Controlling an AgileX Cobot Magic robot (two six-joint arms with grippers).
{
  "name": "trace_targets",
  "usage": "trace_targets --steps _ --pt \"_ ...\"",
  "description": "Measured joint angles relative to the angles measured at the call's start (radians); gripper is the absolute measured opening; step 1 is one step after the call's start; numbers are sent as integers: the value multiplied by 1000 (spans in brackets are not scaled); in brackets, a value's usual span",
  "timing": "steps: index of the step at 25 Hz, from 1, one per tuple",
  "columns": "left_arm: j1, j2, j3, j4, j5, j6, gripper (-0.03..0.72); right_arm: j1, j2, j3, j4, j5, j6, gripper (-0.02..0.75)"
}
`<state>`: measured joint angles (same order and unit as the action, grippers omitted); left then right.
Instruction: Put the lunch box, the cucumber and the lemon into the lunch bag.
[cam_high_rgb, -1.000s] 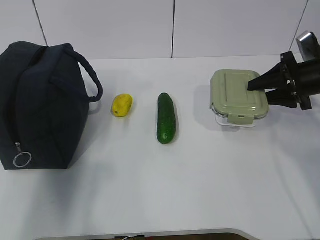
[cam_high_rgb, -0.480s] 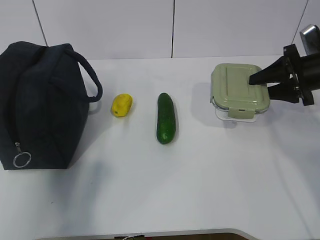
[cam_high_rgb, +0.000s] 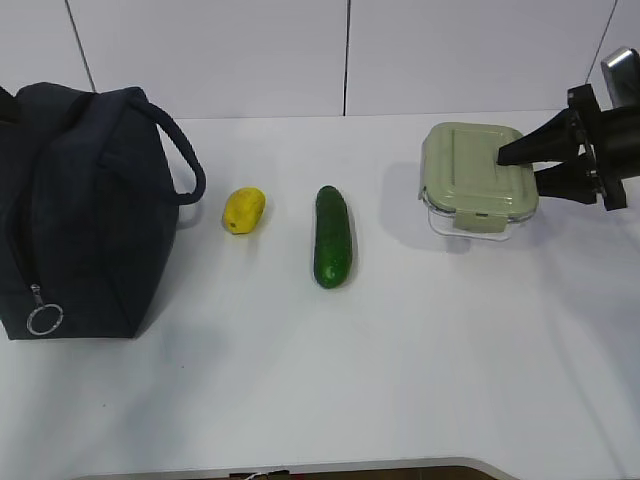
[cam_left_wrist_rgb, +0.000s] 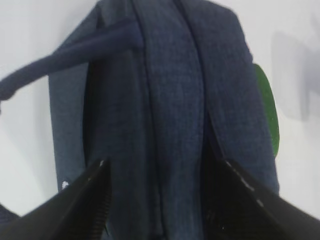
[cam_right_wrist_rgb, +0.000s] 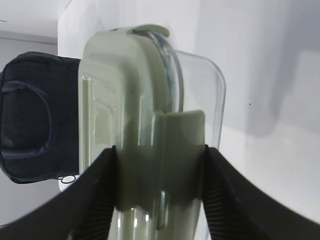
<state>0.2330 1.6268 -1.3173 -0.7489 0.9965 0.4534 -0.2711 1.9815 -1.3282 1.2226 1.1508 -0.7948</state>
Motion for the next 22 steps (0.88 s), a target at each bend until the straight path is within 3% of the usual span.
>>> trace_targets --steps 9,12,17,19,22 --pt "1 42 0 -10 -6 20 459 0 -7 0 3 0 7 383" --pt "1 46 0 -10 -7 23 348 0 -24 0 5 0 7 383" --pt "1 46 -2 -10 -4 23 46 8 -37 0 12 2 7 382" --pt "1 46 -2 -10 1 23 1 31 -37 0 12 -1 7 382" --pt "1 46 -2 -15 20 23 -8 94 -37 0 26 -1 9 382"
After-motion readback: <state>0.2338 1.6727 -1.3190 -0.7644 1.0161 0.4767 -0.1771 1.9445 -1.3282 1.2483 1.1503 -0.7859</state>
